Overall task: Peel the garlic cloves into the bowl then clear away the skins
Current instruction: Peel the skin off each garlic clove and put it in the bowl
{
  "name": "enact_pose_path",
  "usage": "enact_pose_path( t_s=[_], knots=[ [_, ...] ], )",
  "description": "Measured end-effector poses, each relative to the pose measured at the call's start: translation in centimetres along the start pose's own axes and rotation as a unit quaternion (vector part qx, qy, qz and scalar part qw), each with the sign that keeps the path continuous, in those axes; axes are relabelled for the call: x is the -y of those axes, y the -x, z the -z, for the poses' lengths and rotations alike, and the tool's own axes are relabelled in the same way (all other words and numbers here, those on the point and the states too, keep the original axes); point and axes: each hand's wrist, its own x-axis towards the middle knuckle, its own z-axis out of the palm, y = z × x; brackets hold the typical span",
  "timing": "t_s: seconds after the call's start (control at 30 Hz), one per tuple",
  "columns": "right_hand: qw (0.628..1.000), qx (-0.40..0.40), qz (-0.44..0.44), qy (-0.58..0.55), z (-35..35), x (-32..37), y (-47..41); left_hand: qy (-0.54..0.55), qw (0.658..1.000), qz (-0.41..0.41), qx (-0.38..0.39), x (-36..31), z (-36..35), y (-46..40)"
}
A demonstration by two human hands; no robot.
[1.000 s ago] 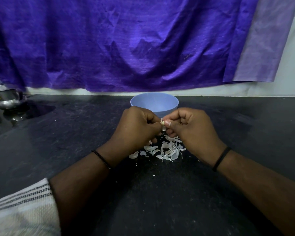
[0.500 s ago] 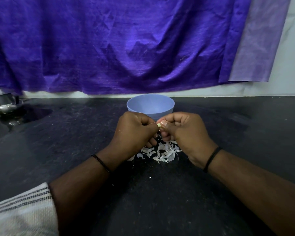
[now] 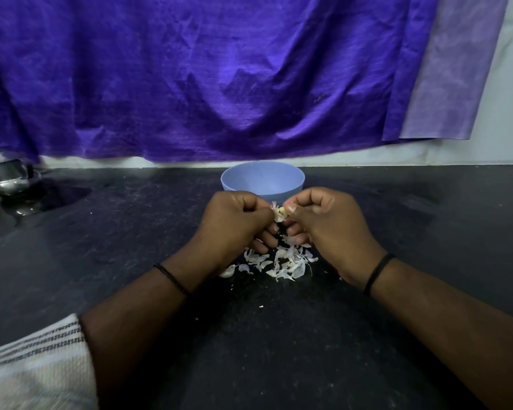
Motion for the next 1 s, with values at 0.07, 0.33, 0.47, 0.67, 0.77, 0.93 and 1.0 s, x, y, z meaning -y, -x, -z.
enact_pose_path(
  t_s=[0.07,0.33,0.47,0.67,0.77,0.93,1.0],
  knots=[
    [0.998,0.003,0.032,0.046,0.03,-0.06,-0.02,0.002,1.0,0.0,0.001,0.02,0.09,-0.07],
    [0.996,0.015,0.057,0.064,0.39,0.33,-0.02,-0.006,1.0,-0.007,0.016,-0.2,0.26,-0.02],
    [0.998,0.012,0.038,0.038,0.34,0.3,-0.07,-0.014,1.0,-0.013,0.021,-0.19,0.21,0.03],
    [0.999,0.012,0.013,-0.027,0.32,0.48,-0.19,-0.015,1.0,-0.018,0.02,-0.25,0.26,0.13],
    [0.998,0.006,-0.001,-0.065,0.4,0.65,-0.18,-0.01,1.0,-0.02,0.02,-0.21,0.25,0.13],
    [0.994,-0.004,-0.023,-0.111,0.61,0.84,-0.31,-0.016,0.999,-0.024,0.026,-0.14,0.38,0.14],
    [0.991,-0.006,-0.027,-0.127,0.66,0.9,-0.36,-0.024,0.999,-0.025,0.027,-0.12,0.38,0.19]
  ],
)
